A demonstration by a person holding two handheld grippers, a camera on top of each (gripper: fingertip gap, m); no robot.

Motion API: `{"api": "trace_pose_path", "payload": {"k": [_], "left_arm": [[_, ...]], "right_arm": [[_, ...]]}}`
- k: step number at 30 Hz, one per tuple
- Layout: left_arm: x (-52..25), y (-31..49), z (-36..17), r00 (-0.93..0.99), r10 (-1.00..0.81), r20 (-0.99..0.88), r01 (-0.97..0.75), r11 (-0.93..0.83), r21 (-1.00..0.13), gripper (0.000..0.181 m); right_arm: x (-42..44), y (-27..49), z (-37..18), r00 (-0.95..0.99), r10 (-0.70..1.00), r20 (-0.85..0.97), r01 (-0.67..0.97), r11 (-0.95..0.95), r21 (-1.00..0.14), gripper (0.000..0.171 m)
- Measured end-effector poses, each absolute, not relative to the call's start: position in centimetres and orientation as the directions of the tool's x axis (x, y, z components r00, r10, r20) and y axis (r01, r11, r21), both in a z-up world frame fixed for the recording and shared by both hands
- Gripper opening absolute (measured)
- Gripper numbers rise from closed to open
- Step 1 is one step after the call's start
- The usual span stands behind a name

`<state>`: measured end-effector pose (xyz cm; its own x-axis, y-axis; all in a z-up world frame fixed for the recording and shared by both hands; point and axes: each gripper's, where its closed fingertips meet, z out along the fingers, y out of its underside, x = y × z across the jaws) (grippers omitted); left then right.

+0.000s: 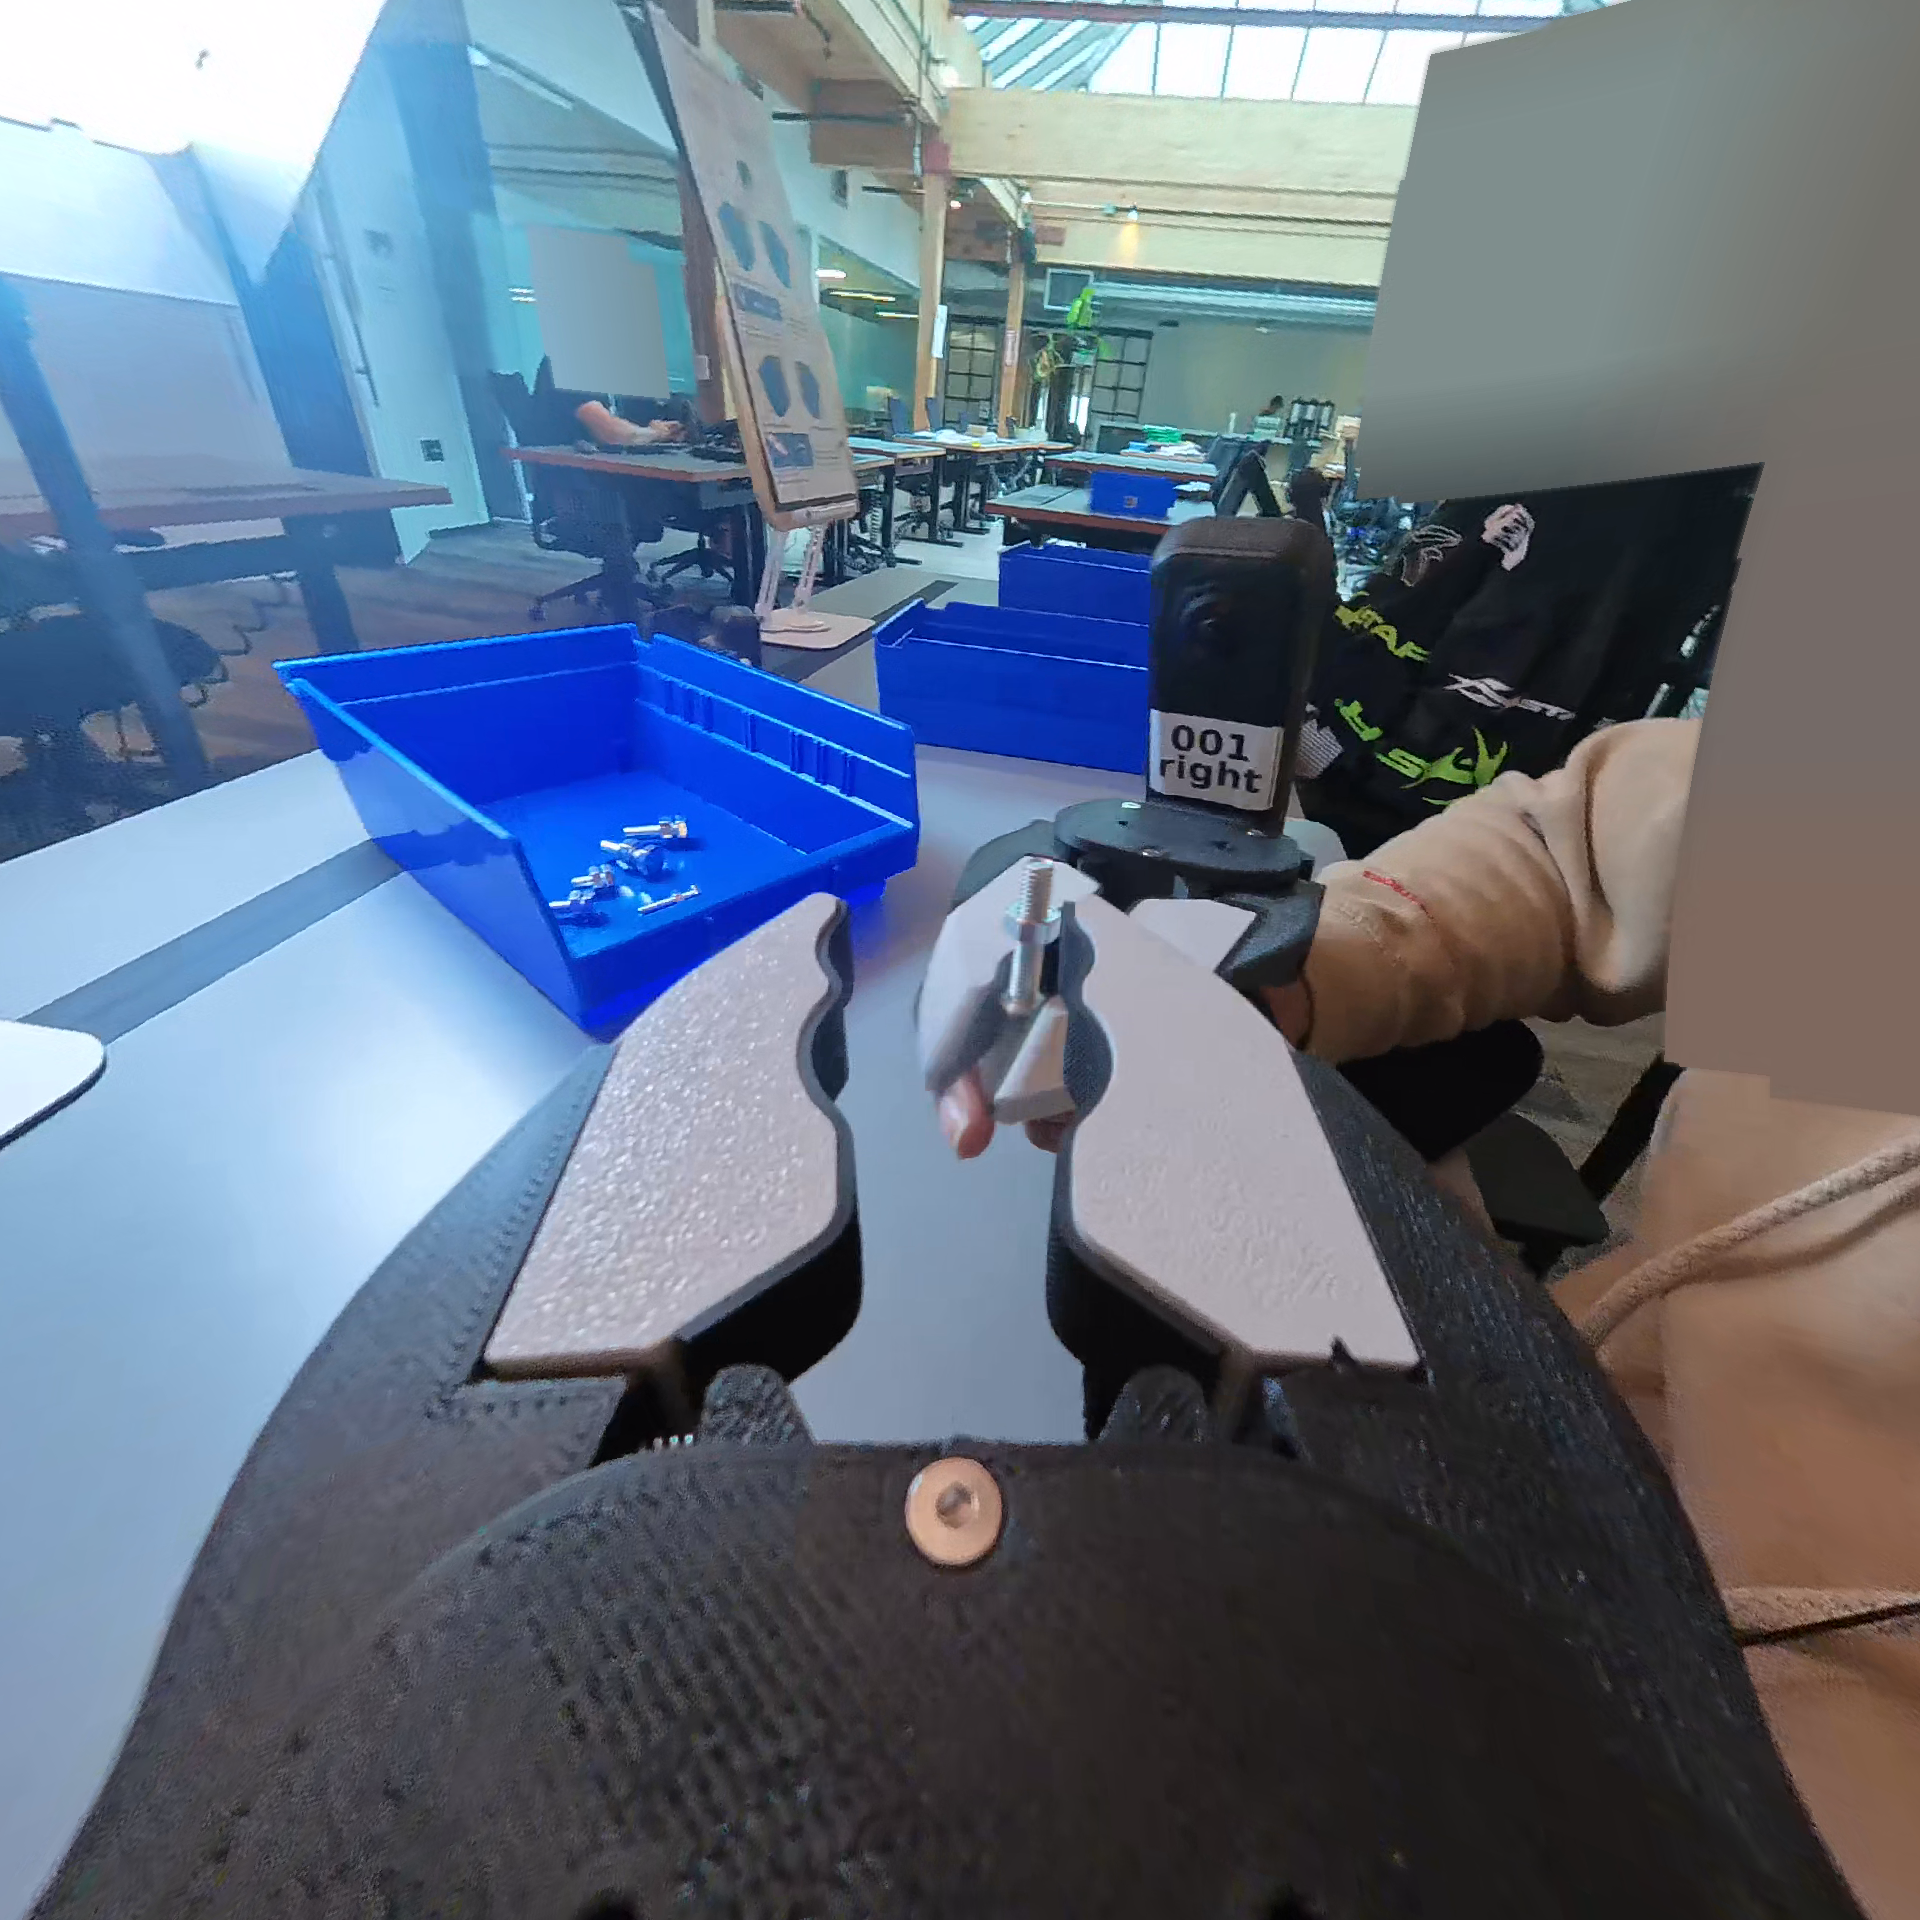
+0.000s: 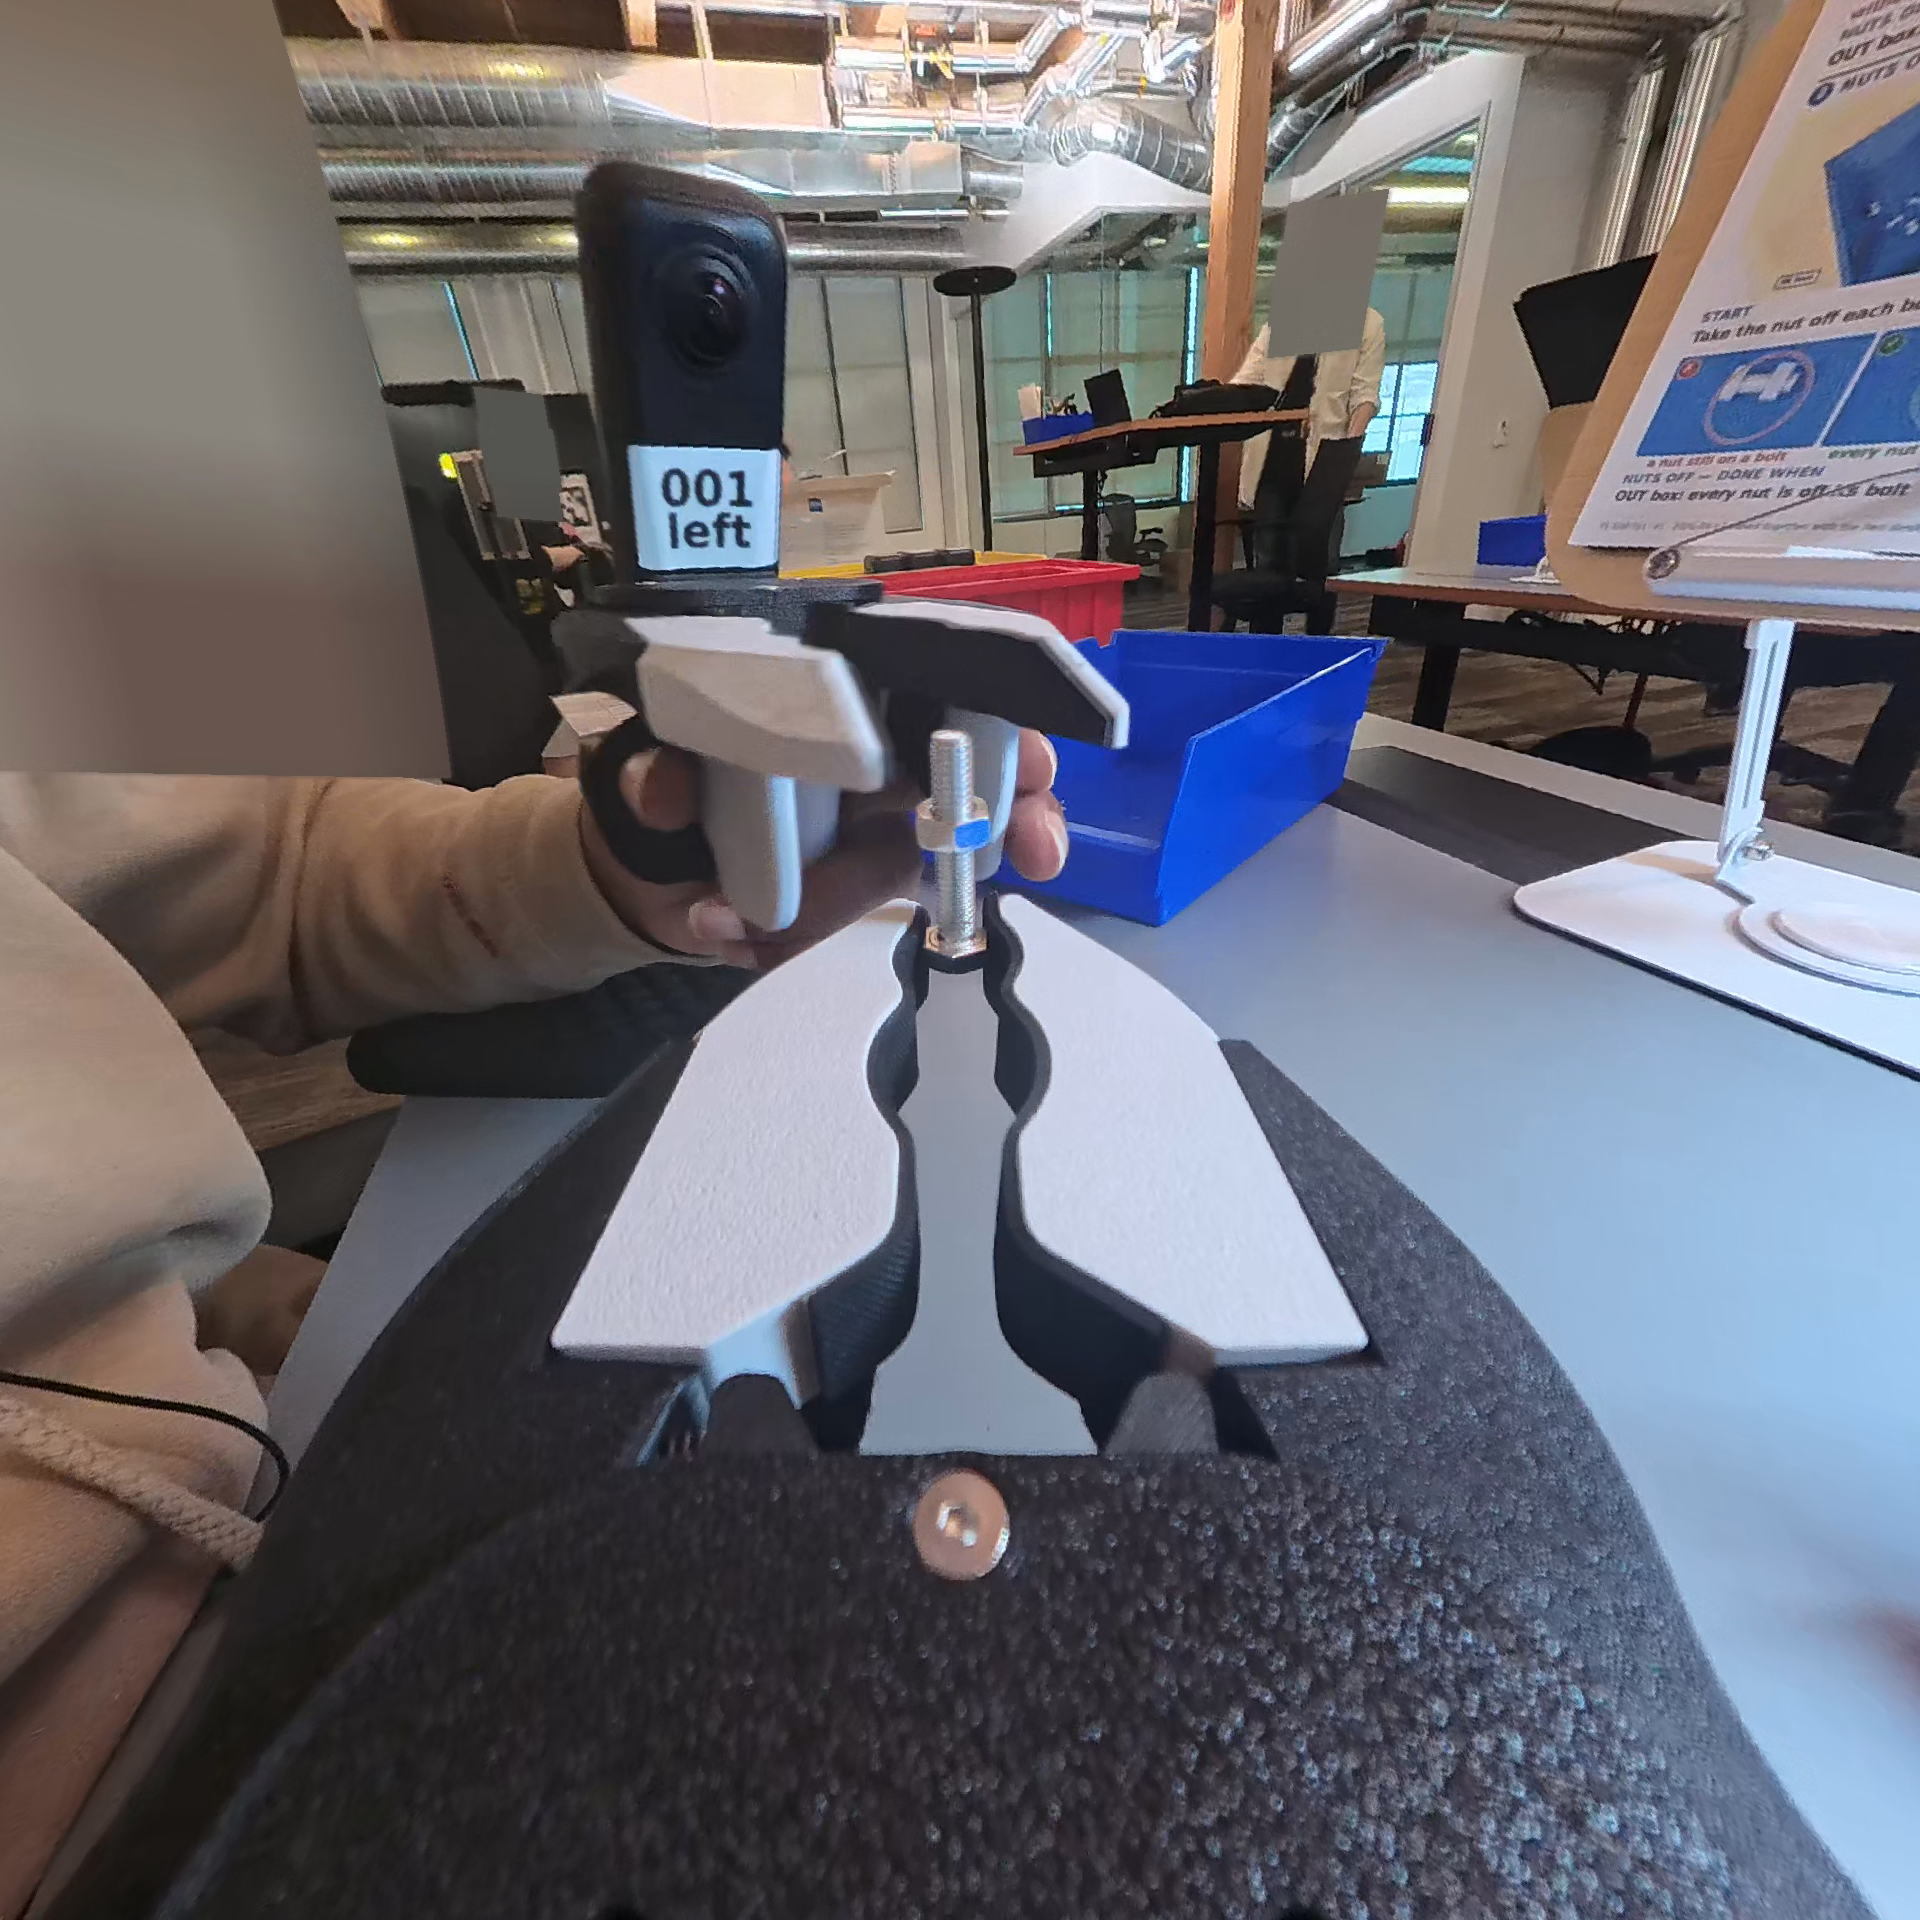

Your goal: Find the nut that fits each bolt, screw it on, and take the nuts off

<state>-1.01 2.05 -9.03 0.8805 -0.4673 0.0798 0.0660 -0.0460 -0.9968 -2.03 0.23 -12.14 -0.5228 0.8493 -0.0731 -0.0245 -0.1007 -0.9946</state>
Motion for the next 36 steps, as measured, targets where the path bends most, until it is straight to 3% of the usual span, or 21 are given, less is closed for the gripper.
{"api": "trace_pose_path", "payload": {"k": [3, 4, 5, 6, 12, 15, 16, 17, 23, 25, 27, 29, 33, 36], "left_arm": [[-0.8, 2.4, -9.8, 0.893, -0.448, 0.047, 0.018, -0.069, -0.997, 0.039], [-1.0, 2.4, -9.7, 0.893, -0.446, 0.059, 0.030, -0.072, -0.997, 0.032], [-2.0, 2.5, -9.9, 0.914, -0.399, 0.068, 0.036, -0.085, -0.996, 0.013], [-2.8, 2.6, -9.9, 0.927, -0.368, 0.070, 0.041, -0.084, -0.996, 0.011], [-0.9, 2.2, -9.3, 0.885, -0.461, 0.072, 0.052, -0.054, -0.997, 0.040], [-1.0, 2.4, -9.9, 0.896, -0.442, 0.052, 0.021, -0.076, -0.997, 0.032], [-1.6, 2.5, -10.0, 0.910, -0.410, 0.063, 0.027, -0.094, -0.995, 0.015], [-2.4, 2.6, -10.1, 0.923, -0.380, 0.055, 0.023, -0.090, -0.996, 0.014], [-0.8, 2.3, -9.6, 0.885, -0.459, 0.073, 0.046, -0.070, -0.996, 0.038], [-1.0, 2.6, -10.2, 0.902, -0.431, 0.034, -0.003, -0.085, -0.996, 0.037], [-2.4, 2.8, -10.4, 0.928, -0.369, 0.055, 0.017, -0.106, -0.994, 0.009], [-3.2, 2.7, -10.2, 0.926, -0.364, 0.096, 0.061, -0.107, -0.992, 0.013], [-1.0, 2.4, -9.9, 0.891, -0.451, 0.058, 0.028, -0.072, -0.997, 0.040], [-1.8, 2.8, -10.6, 0.919, -0.394, 0.036, -0.009, -0.112, -0.994, 0.029]], "right_arm": [[-2.0, 0.0, -12.1, -0.525, 0.848, -0.070, -0.024, -0.097, -0.995, 0.010], [-2.0, 0.1, -12.1, -0.525, 0.848, -0.074, -0.026, -0.102, -0.994, 0.010], [-1.9, 0.2, -11.9, -0.529, 0.845, -0.079, -0.032, -0.113, -0.993, 0.010], [-1.8, 0.3, -11.8, -0.530, 0.845, -0.076, -0.038, -0.113, -0.993, 0.010], [-2.1, 0.3, -12.3, -0.520, 0.851, -0.080, -0.015, -0.103, -0.995, 0.010], [-2.2, 0.2, -12.3, -0.519, 0.851, -0.079, -0.014, -0.101, -0.995, 0.010], [-2.1, 0.3, -12.2, -0.523, 0.848, -0.085, -0.018, -0.111, -0.994, 0.010], [-2.0, 0.4, -12.0, -0.526, 0.846, -0.088, -0.023, -0.118, -0.993, 0.010], [-2.2, 0.5, -12.3, -0.517, 0.852, -0.089, -0.008, -0.108, -0.994, 0.010], [-2.2, 0.3, -12.3, -0.518, 0.851, -0.087, -0.007, -0.106, -0.994, 0.010], [-2.1, 0.5, -12.1, -0.523, 0.847, -0.094, -0.015, -0.120, -0.993, 0.010], [-2.1, 0.7, -11.9, -0.515, 0.853, -0.084, -0.021, -0.110, -0.994, 0.010], [-2.5, 0.8, -12.5, -0.504, 0.857, -0.105, 0.015, -0.113, -0.994, 0.010], [-2.6, 0.8, -12.6, -0.504, 0.857, -0.110, 0.023, -0.114, -0.993, 0.010]]}}
